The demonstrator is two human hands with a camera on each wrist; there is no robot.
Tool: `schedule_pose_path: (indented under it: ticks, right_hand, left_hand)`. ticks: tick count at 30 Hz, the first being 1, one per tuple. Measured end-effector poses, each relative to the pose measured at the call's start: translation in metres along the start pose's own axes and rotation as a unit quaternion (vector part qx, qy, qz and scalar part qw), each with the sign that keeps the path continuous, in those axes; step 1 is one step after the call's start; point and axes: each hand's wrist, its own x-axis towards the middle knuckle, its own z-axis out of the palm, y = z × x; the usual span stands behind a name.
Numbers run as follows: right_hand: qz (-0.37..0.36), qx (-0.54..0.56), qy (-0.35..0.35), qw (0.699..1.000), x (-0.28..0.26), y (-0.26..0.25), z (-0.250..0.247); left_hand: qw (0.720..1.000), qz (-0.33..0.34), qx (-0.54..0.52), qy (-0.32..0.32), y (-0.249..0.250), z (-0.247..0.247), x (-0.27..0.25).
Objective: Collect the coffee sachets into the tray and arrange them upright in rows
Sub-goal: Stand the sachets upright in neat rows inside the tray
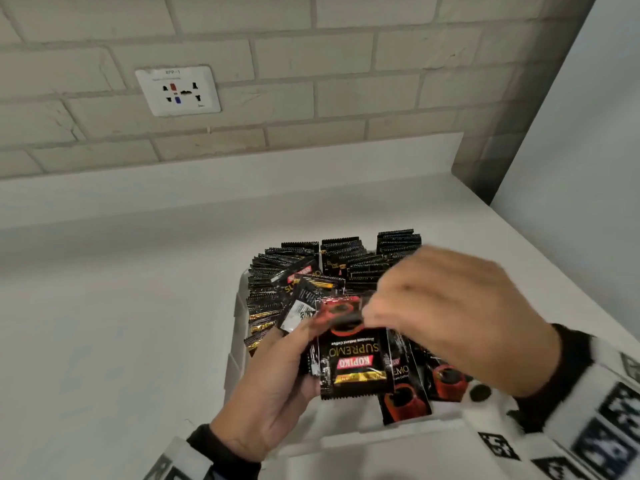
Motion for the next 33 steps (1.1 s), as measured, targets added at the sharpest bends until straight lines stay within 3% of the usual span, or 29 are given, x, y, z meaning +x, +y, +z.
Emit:
schedule_pose_path:
  ticks: [5,11,15,17,19,20,22,24,26,33]
  right_hand:
    - [-0.096,-0.039,-0.110,0.989,-0.010,0.006,-0.002]
    - [-0.112,-0.025,-0.125,0.986,-0.017,0.013,0.003]
    - [-0.094,-0.018,-0.130,0.987,-0.021,0.015,0.012]
    - [-0.038,0.040,-0.106,0.993,-0.024,0.013,0.014]
    - [0.095,0.148,-0.032,0.984,-0.023,0.009,0.012]
    - [0.188,0.199,0.015,0.962,-0.020,0.007,0.009]
    - [0.371,0.282,0.054,0.883,-0.015,0.008,0.007]
    - [0.482,0.336,-0.026,0.809,-0.013,0.011,0.009]
    - [0.500,0.362,-0.070,0.783,-0.009,0.011,0.011]
    - [0.488,0.383,-0.063,0.782,-0.001,0.012,0.021]
  left_hand:
    - [0.995,-0.046,-0.079,-0.046,0.008,-0.008,0.000]
    - [0.989,-0.035,-0.083,-0.121,0.006,-0.007,0.000]
    - [0.999,0.023,0.004,-0.045,0.005,-0.003,-0.002]
    - [0.998,0.058,0.021,-0.021,0.002,-0.004,0.001]
    - [0.996,0.090,0.026,-0.006,0.001,-0.005,0.003]
    - [0.995,0.100,0.022,-0.002,0.001,-0.005,0.003]
    - [0.993,0.117,0.017,0.011,-0.001,-0.005,0.004]
    - [0.991,0.129,0.016,0.020,-0.003,-0.005,0.004]
    - [0.992,0.128,0.009,0.019,-0.004,-0.003,0.004]
    - [0.993,0.110,-0.031,-0.002,-0.006,-0.001,0.003]
